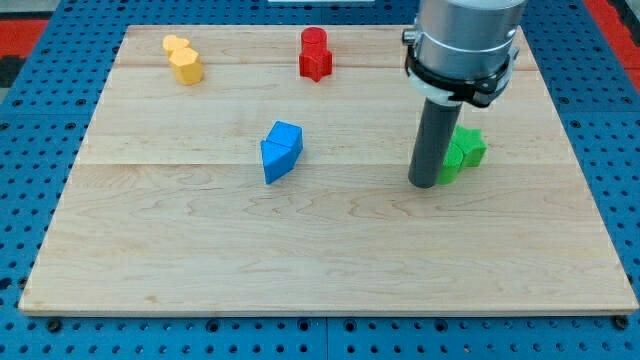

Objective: Go near the red circle

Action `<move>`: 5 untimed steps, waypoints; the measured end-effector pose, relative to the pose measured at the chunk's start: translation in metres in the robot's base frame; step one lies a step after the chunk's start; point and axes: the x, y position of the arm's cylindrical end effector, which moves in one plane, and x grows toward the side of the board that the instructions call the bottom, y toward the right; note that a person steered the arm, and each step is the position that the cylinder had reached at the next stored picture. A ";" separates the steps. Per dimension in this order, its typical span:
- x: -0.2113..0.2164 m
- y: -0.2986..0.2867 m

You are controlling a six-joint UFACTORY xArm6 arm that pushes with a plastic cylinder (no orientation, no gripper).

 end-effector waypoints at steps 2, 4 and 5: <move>-0.003 0.020; 0.006 -0.014; 0.005 -0.014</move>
